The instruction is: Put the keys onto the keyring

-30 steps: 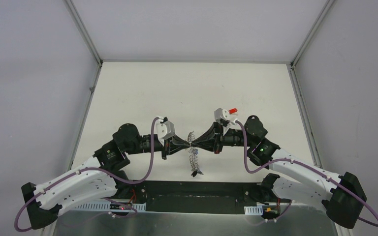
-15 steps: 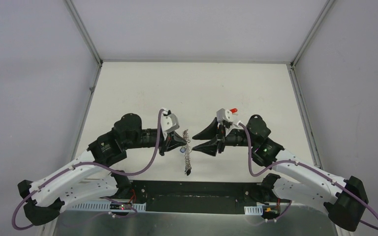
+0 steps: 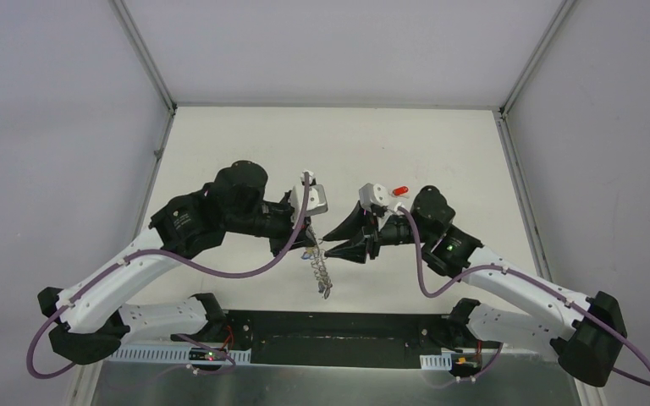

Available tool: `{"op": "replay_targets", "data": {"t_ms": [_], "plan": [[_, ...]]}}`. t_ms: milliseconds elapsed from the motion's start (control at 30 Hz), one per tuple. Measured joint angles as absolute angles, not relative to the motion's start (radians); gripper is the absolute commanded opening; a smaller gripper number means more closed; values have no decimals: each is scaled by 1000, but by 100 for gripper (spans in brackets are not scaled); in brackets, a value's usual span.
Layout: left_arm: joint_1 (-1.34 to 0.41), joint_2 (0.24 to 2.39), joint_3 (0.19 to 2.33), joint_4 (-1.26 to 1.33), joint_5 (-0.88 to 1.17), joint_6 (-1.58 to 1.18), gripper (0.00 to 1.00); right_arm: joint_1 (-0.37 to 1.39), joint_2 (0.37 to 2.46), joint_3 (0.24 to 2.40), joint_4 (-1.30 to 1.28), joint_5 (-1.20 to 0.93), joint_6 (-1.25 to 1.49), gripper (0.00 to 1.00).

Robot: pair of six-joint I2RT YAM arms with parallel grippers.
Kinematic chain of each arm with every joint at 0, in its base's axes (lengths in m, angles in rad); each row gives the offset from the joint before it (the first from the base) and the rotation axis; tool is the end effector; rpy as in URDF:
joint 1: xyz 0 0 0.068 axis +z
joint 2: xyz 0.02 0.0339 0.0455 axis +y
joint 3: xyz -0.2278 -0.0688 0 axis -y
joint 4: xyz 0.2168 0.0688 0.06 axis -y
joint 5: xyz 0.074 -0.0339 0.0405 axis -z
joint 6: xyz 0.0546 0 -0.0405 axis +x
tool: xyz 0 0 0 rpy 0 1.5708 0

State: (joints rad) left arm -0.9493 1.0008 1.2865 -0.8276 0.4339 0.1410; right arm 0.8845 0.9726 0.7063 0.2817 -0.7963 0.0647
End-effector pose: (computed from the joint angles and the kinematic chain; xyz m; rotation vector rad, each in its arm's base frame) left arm 0.0943 -0.1711 0.3602 1.3646 1.7257 -0.9277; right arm 0.1148 0.2018 0.3043 -1.2582 1.1892 1.3345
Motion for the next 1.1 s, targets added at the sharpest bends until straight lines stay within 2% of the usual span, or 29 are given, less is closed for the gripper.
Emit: {"op": "replay_targets", "data": {"t_ms": [300, 533, 667, 733, 867, 1033, 1100], "plan": [[-949, 1087, 1349, -979, 481, 182, 0, 913, 1042, 716, 312, -815, 68, 33], [-949, 1098, 1353, -1006, 499, 194, 0, 922, 1057, 718, 319, -823, 67, 26], [-949, 1098, 1359, -1006, 501, 196, 0, 927, 1070, 718, 324, -828, 66, 25], [-949, 1098, 1361, -1006, 504, 196, 0, 930, 1077, 718, 325, -829, 66, 19], [-949, 1100, 1361, -1008, 507, 196, 0, 934, 1087, 719, 327, -831, 63, 0], [-949, 1100, 1361, -1011, 507, 197, 0, 934, 1088, 719, 329, -839, 59, 0], [-949, 1100, 1361, -1011, 507, 197, 14, 934, 1088, 719, 330, -838, 60, 0]]}}
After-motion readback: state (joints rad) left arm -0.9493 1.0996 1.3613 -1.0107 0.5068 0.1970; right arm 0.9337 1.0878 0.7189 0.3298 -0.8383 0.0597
